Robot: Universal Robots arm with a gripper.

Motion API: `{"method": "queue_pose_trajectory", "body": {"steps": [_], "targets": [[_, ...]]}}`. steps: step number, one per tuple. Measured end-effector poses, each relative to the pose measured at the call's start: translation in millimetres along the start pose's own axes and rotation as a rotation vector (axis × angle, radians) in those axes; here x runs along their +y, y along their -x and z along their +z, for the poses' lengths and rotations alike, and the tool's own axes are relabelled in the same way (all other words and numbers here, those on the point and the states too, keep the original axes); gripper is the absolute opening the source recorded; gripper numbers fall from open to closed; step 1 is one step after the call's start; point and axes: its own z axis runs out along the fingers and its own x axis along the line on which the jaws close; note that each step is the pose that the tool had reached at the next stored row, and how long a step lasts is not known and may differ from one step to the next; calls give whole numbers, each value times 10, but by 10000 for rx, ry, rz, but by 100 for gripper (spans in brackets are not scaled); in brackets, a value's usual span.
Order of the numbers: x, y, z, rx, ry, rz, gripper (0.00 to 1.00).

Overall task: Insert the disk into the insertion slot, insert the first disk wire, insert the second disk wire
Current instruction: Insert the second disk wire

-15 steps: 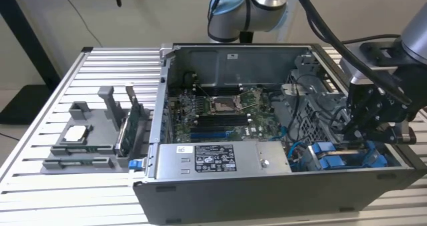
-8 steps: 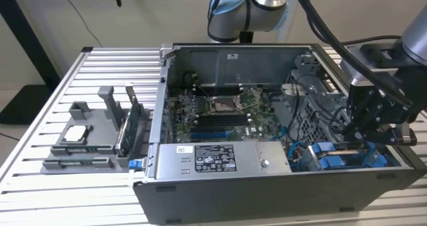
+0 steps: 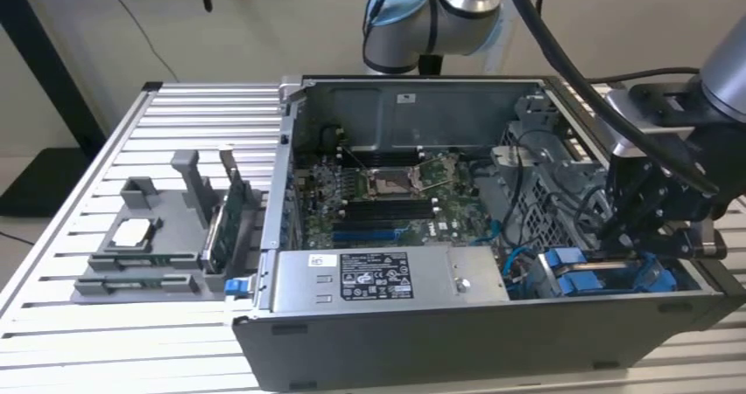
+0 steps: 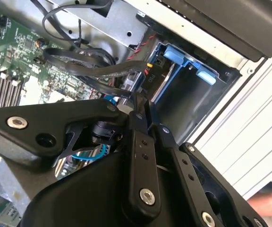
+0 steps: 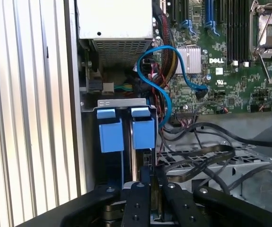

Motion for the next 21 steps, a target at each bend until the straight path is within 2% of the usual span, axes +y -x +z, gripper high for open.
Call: {"method": "queue_pose_trajectory", "body": {"steps": [21], "targets": [[-8, 4, 82, 3, -26, 201, 16]]}}
